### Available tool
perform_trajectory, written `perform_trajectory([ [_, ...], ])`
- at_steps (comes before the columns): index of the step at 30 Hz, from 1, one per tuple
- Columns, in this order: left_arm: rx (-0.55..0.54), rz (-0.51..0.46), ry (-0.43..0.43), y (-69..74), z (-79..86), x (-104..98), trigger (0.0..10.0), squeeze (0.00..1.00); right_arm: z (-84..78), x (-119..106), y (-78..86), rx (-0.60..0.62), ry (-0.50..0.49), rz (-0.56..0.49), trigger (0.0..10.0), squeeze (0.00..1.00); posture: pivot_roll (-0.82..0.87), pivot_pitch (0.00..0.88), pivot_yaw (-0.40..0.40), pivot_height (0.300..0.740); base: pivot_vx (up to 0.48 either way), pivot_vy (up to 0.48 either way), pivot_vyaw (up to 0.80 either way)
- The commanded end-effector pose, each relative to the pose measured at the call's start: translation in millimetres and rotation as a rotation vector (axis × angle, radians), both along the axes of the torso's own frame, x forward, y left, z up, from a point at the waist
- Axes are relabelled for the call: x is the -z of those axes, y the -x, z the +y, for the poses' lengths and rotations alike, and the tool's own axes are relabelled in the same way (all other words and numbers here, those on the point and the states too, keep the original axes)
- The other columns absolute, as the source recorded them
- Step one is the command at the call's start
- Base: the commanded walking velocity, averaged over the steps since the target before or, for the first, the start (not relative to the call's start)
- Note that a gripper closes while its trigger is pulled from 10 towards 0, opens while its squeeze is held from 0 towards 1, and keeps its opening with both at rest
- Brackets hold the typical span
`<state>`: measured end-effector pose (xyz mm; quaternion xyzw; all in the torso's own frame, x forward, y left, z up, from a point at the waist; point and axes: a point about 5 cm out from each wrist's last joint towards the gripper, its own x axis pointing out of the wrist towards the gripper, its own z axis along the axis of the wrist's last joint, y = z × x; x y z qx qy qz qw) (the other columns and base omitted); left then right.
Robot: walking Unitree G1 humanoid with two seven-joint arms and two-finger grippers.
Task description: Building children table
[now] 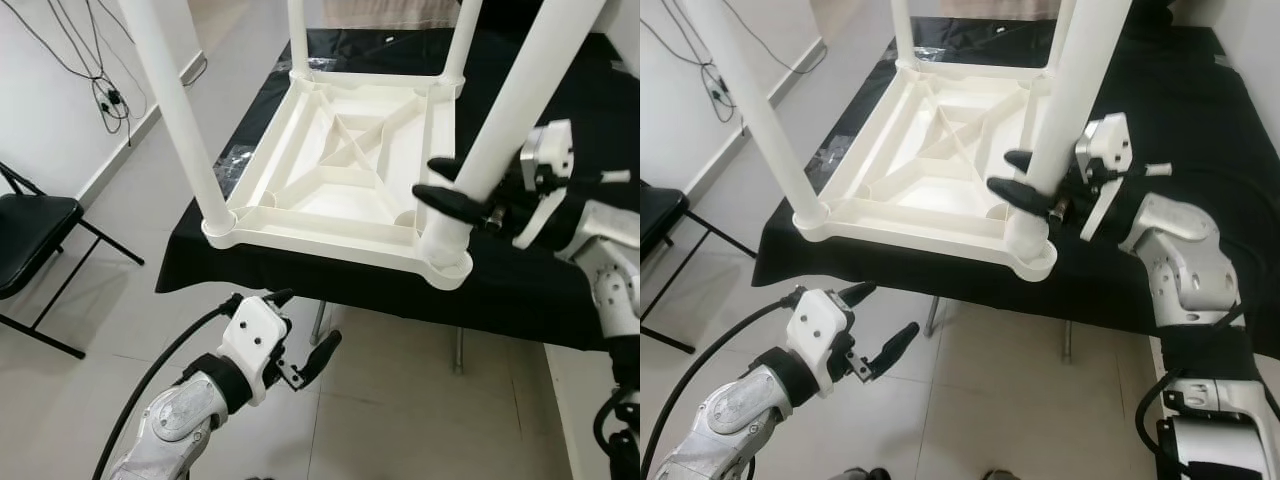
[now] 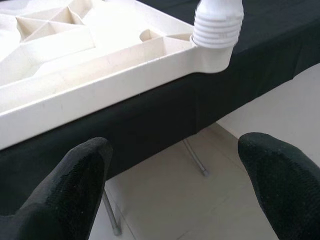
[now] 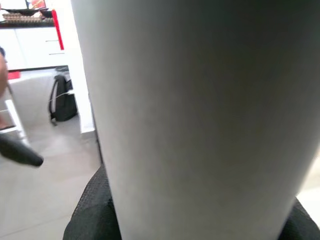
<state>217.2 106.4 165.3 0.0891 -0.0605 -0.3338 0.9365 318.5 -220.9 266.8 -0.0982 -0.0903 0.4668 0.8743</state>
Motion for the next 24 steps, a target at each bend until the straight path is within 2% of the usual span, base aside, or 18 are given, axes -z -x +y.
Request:
perform_trajectory([
  [1, 0.014, 0.015, -0.014, 5.6, 1.7, 2, 10.0, 0.00, 2.1, 2, 0.1, -0.032, -0.005, 0.024, 10.0, 0.00, -0.01, 0.303, 0.026, 0.740, 0.000, 0.000, 0.00],
  [4, 0.024, 0.016, -0.017, 12.7, 2.9, 1, 10.0, 0.00, -4.4, 0, -0.1, -0.058, -0.045, 0.047, 10.0, 0.00, 0.00, 0.319, 0.026, 0.740, 0.000, 0.000, 0.00],
  [10, 0.038, 0.029, -0.007, 23.7, 2.1, -1, 10.0, 0.00, -0.5, -4, 9.8, -0.164, -0.054, 0.055, 10.0, 0.00, 0.00, 0.358, 0.030, 0.740, 0.000, 0.000, 0.00],
  [19, 0.062, 0.029, -0.015, 35.2, 1.4, -2, 10.0, 0.00, -10.0, -13, 3.0, -0.090, -0.033, 0.013, 10.0, 0.00, 0.01, 0.380, 0.035, 0.740, 0.000, 0.000, 0.00],
  [24, 0.074, 0.037, -0.009, 39.5, -0.1, -2, 10.0, 0.00, -19.7, -27, -2.1, -0.036, -0.032, -0.028, 10.0, 0.00, 0.01, 0.392, 0.037, 0.740, 0.000, 0.000, 0.00],
])
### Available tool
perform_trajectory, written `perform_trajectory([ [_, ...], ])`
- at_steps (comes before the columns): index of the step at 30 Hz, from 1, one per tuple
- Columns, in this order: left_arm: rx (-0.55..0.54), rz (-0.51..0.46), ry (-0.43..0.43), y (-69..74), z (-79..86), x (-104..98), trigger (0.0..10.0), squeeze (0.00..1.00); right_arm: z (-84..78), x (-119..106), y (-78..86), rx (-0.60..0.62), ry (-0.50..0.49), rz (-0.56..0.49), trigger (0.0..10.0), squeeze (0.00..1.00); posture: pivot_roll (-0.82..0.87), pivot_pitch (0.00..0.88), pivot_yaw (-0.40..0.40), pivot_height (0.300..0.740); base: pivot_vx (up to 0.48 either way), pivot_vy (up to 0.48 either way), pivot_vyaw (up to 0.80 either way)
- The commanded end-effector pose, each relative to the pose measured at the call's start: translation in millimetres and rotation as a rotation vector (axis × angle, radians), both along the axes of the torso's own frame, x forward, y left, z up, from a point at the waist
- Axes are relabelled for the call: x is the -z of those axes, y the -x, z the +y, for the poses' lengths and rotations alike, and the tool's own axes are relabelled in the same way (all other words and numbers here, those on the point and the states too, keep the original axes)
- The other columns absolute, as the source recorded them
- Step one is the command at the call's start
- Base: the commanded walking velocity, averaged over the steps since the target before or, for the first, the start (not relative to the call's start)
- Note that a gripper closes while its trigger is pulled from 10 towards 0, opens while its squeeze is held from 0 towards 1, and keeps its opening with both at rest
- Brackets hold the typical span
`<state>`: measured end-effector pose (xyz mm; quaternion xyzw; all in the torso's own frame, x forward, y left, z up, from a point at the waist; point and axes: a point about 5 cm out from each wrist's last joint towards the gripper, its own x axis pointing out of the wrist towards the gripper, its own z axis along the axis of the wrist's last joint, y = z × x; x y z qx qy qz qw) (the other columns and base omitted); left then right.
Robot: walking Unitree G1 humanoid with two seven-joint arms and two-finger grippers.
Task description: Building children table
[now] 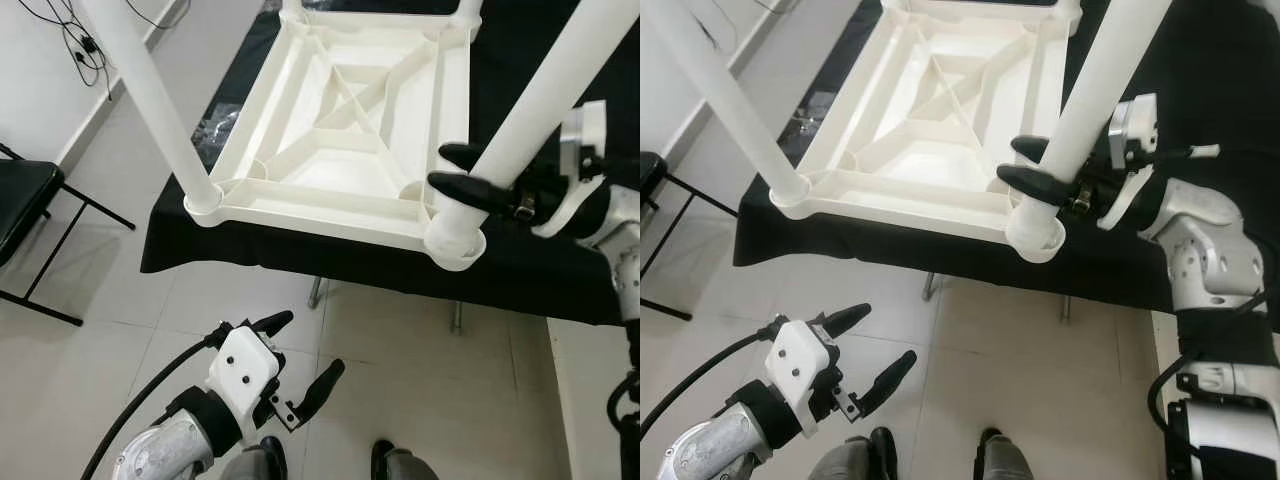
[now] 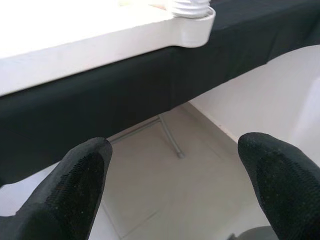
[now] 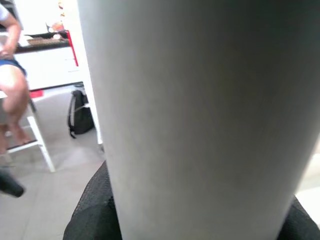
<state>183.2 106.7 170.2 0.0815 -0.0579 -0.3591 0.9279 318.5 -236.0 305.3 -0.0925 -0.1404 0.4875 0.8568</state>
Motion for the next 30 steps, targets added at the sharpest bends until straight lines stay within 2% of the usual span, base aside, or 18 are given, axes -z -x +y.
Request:
perform_trajectory([
  [1, 0.021, 0.025, -0.017, 5.9, -0.6, 2, 10.0, 0.00, -4.9, 10, -1.6, 0.022, 0.019, 0.052, 10.0, 0.00, 0.01, 0.392, 0.037, 0.740, 0.000, 0.000, 0.00],
  [8, 0.017, 0.030, -0.014, 6.9, -0.5, 2, 10.0, 0.00, -5.4, 7, 4.7, -0.041, 0.033, 0.059, 10.0, 0.00, 0.00, 0.392, 0.035, 0.740, 0.000, 0.000, 0.00],
  [11, 0.015, 0.030, -0.014, 6.5, -0.2, 3, 10.0, 0.00, -0.6, 4, 10.6, -0.113, 0.047, 0.064, 10.0, 0.00, 0.00, 0.390, 0.036, 0.740, 0.000, 0.000, 0.00],
  [14, 0.014, 0.029, -0.014, 6.3, 0.0, 3, 10.0, 0.00, 1.7, 5, 11.9, -0.131, 0.052, 0.065, 10.0, 0.00, 0.00, 0.389, 0.037, 0.740, 0.000, 0.000, 0.00],
  [15, 0.013, 0.028, -0.015, 5.9, -0.1, 3, 10.0, 0.00, 8.7, 7, 16.8, -0.193, 0.085, 0.074, 10.0, 0.00, 0.00, 0.388, 0.038, 0.740, 0.000, 0.000, 0.00],
  [19, 0.012, 0.028, -0.015, 5.4, -0.1, 3, 10.0, 0.00, 16.3, 8, 20.7, -0.243, 0.116, 0.076, 10.0, 0.00, 0.00, 0.384, 0.040, 0.740, 0.000, 0.000, 0.00],
  [23, 0.010, 0.029, -0.014, 4.4, 0.6, 3, 10.0, 0.00, 44.3, 3, 27.4, -0.373, 0.181, 0.045, 10.0, 0.00, 0.00, 0.384, 0.042, 0.740, 0.000, 0.000, 0.00],
  [24, 0.010, 0.029, -0.014, 4.4, 0.6, 3, 10.0, 0.00, 44.3, 3, 27.4, -0.373, 0.181, 0.045, 10.0, 0.00, 0.00, 0.384, 0.042, 0.740, 0.000, 0.000, 0.00],
  [27, 0.009, 0.029, -0.013, 3.6, 0.9, 3, 10.0, 0.00, 57.4, 0, 29.5, -0.407, 0.218, 0.004, 10.0, 0.00, 0.00, 0.383, 0.044, 0.740, 0.000, 0.000, 0.00],
  [30, 0.008, 0.030, -0.012, 3.3, 0.9, 3, 10.0, 0.00, 60.6, -2, 30.0, -0.406, 0.226, -0.016, 10.0, 0.00, 0.00, 0.378, 0.043, 0.740, 0.000, 0.000, 0.00],
])
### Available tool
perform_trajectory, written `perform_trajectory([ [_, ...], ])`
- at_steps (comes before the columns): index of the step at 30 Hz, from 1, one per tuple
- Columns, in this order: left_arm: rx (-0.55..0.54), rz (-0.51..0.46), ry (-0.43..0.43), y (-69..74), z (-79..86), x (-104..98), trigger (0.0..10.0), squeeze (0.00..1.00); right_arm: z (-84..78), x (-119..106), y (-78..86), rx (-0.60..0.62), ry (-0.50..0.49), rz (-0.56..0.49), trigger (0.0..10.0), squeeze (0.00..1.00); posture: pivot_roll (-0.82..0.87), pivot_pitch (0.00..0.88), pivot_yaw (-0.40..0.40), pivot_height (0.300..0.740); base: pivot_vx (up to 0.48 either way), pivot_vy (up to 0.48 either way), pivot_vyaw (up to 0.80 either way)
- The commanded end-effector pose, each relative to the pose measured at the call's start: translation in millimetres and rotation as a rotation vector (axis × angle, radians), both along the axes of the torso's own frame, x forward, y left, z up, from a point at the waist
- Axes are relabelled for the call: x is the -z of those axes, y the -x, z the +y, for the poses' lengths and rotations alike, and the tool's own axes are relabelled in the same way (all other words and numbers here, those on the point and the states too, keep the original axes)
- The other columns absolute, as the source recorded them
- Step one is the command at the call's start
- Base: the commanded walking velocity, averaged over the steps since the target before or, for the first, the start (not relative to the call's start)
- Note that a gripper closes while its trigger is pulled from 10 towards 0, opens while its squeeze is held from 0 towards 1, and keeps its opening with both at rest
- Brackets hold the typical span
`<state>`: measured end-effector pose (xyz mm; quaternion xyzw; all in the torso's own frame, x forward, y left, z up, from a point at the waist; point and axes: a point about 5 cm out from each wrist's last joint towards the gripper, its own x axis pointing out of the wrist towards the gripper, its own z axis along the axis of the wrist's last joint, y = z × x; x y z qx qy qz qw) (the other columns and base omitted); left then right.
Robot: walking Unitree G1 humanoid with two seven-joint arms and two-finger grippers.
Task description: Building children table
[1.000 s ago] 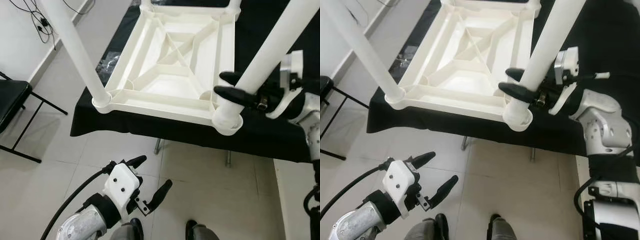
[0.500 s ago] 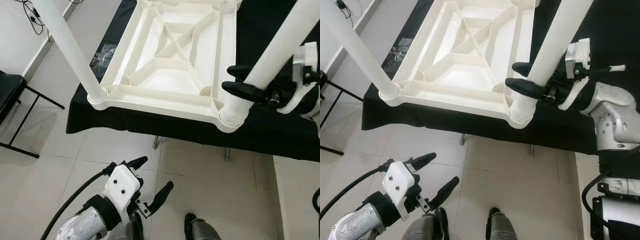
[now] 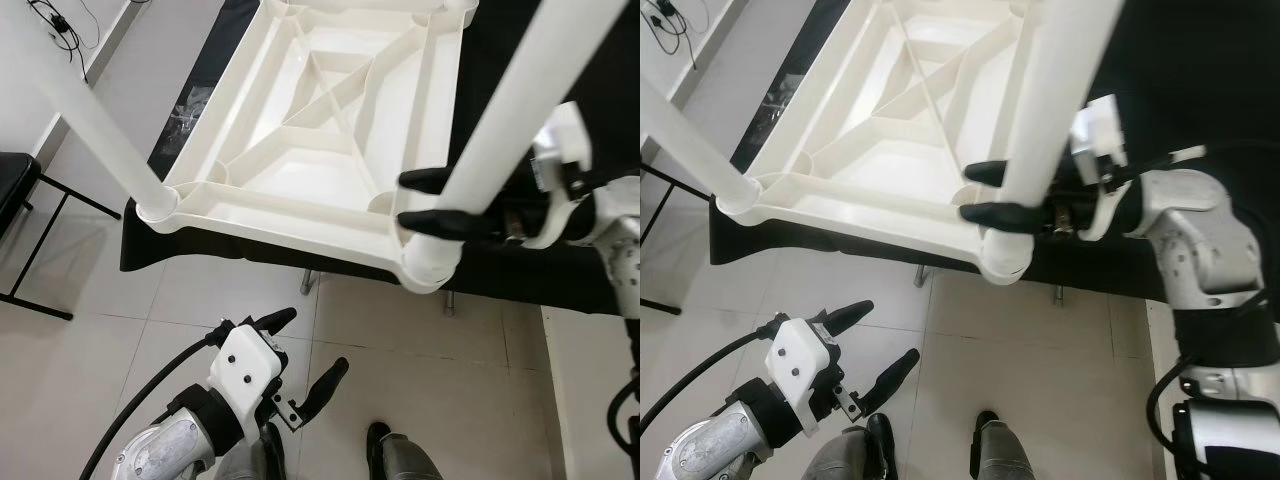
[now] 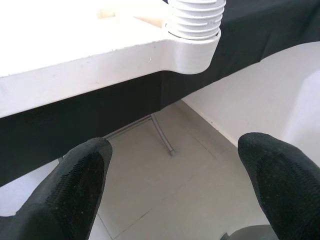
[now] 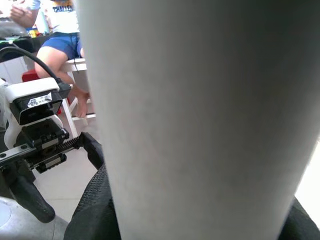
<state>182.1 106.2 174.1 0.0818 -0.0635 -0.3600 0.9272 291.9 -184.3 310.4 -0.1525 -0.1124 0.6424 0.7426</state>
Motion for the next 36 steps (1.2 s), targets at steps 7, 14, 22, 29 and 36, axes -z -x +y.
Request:
perform_trajectory([
  [7, 0.007, 0.041, -0.016, 1.8, 0.7, 8, 10.0, 0.00, 8.4, 2, 4.7, 0.003, -0.006, -0.043, 10.0, 0.00, 0.00, 0.364, 0.040, 0.740, 0.000, 0.000, 0.00],
  [14, 0.008, 0.037, -0.018, 1.7, 0.5, 8, 10.0, 0.00, 6.7, 2, 2.2, 0.075, -0.031, -0.072, 10.0, 0.00, 0.00, 0.358, 0.039, 0.740, 0.000, 0.000, 0.00],
  [22, 0.006, 0.035, -0.019, 1.1, 0.6, 9, 10.0, 0.00, 1.6, 1, -11.7, 0.220, -0.028, -0.123, 10.0, 0.00, 0.00, 0.355, 0.038, 0.740, 0.000, 0.000, 0.00],
  [29, 0.003, 0.032, -0.018, 0.5, 0.5, 9, 10.0, 0.00, -4.1, -7, -25.2, 0.336, -0.049, -0.175, 10.0, 0.00, 0.00, 0.354, 0.037, 0.740, 0.000, 0.000, 0.00],
  [36, -0.004, 0.030, -0.017, -0.5, 0.5, 8, 10.0, 0.00, 3.2, -2, -11.0, 0.186, -0.051, -0.103, 10.0, 0.00, 0.00, 0.363, 0.036, 0.740, 0.000, 0.000, 0.00],
])
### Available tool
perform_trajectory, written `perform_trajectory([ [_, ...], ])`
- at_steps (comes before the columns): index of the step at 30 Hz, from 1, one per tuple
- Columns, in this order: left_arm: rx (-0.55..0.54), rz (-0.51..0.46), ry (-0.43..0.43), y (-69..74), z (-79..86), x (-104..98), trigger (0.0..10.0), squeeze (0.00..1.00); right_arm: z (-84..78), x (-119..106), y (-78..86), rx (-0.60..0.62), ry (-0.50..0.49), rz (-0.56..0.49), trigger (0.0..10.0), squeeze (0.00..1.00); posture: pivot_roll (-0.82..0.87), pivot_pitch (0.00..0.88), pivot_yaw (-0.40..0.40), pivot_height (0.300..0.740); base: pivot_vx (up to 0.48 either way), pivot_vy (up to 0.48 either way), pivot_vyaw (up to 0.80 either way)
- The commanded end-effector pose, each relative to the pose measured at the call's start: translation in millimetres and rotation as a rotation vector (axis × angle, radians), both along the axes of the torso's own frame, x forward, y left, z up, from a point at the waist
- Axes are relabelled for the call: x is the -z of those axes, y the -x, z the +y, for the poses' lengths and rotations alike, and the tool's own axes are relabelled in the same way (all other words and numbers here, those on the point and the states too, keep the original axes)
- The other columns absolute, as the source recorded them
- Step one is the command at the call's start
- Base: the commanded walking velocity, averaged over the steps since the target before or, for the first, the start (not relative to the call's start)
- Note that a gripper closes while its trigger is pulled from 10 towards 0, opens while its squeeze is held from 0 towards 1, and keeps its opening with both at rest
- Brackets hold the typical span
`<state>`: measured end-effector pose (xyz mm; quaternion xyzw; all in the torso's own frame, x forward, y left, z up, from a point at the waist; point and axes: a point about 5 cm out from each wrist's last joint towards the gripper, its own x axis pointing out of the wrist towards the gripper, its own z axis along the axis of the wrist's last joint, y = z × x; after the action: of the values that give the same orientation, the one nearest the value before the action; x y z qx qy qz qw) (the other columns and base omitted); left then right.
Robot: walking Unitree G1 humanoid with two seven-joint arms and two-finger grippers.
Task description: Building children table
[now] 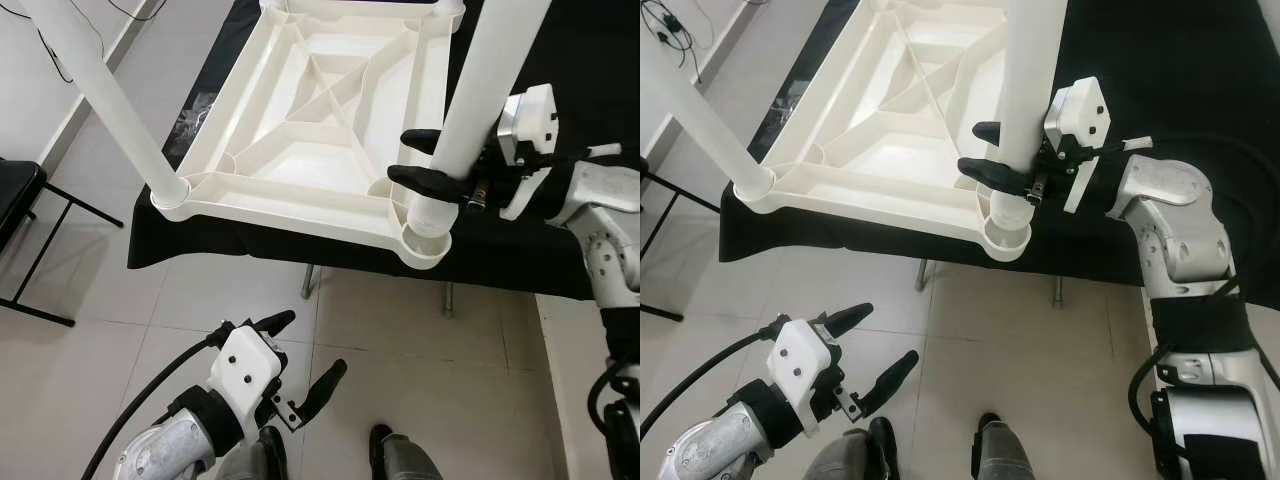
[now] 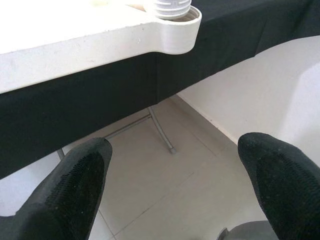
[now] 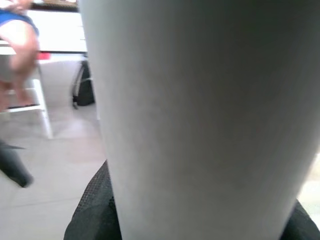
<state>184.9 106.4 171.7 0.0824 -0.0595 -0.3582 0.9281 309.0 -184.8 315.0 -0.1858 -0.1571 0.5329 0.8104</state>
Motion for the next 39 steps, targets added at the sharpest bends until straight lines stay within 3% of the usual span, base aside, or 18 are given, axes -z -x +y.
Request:
perform_trajectory([
  [1, 0.000, 0.024, -0.013, 2.3, 0.4, 6, 10.0, 0.00, 4.9, 3, 9.8, -0.094, -0.005, 0.035, 10.0, 0.00, 0.00, 0.363, 0.036, 0.740, 0.000, 0.000, 0.00],
  [9, 0.000, 0.022, -0.013, 1.8, 0.6, 6, 10.0, 0.00, 8.4, 5, 15.3, -0.160, 0.003, 0.058, 10.0, 0.00, 0.00, 0.364, 0.035, 0.740, 0.000, 0.000, 0.00],
  [18, -0.002, 0.019, -0.014, 1.5, 1.0, 6, 10.0, 0.00, 2.6, 7, 3.0, -0.067, 0.025, 0.046, 10.0, 0.00, 0.00, 0.363, 0.033, 0.740, 0.000, 0.000, 0.00],
  [39, 0.003, 0.022, -0.016, 3.1, 1.6, 6, 10.0, 0.00, -11.8, 7, 1.1, -0.015, 0.045, 0.046, 10.0, 0.00, 0.00, 0.368, 0.040, 0.740, 0.000, 0.000, 0.00],
])
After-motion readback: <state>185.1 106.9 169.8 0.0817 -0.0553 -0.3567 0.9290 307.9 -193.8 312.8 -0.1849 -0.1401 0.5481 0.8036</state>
